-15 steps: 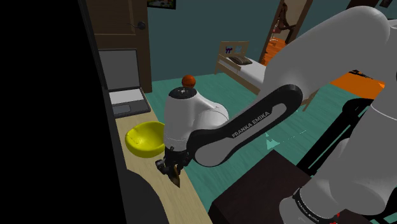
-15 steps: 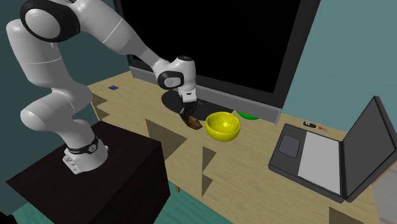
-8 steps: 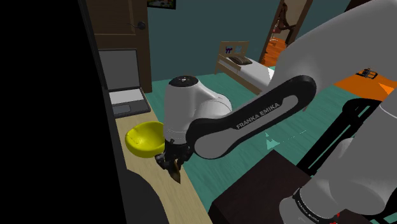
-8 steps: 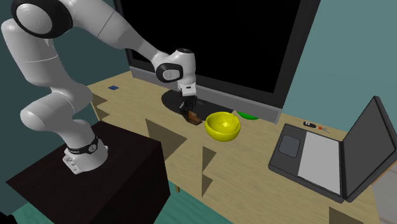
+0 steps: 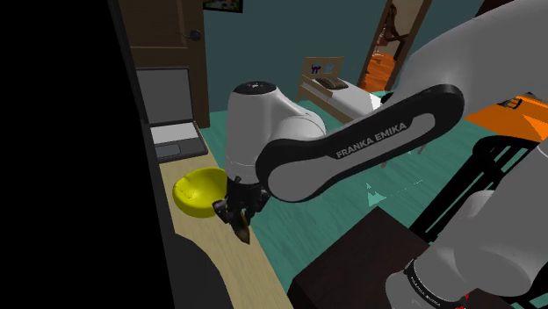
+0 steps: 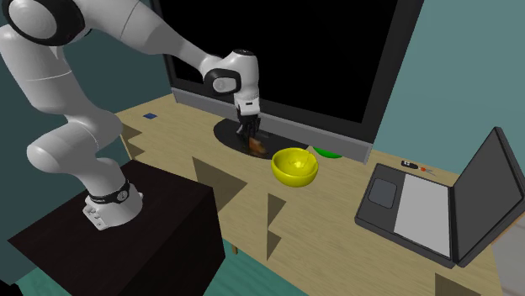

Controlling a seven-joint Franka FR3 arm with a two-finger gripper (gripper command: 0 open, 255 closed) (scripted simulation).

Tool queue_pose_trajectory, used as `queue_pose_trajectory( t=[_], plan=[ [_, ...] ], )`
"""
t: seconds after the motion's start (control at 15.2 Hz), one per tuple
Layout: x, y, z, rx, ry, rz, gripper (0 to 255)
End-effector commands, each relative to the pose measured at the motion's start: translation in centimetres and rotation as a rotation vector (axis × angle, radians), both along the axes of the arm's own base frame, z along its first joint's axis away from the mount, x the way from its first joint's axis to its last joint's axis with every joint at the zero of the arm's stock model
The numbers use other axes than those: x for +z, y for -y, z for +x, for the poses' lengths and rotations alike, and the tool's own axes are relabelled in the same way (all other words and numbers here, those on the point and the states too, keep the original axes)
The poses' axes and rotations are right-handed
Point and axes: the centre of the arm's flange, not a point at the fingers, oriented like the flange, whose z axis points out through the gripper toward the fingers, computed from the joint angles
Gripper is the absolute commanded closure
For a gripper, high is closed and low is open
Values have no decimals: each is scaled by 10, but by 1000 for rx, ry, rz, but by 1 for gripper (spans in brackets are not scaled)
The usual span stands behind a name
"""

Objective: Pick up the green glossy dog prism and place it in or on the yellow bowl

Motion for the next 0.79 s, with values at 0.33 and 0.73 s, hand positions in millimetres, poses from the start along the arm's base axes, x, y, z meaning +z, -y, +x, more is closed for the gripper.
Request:
queue_pose_trajectory(
  t=[0.33,0.73],
  plan=[
    [36,1,0,0,0,0,255],
    [68,1,0,0,0,0,255]
  ],
)
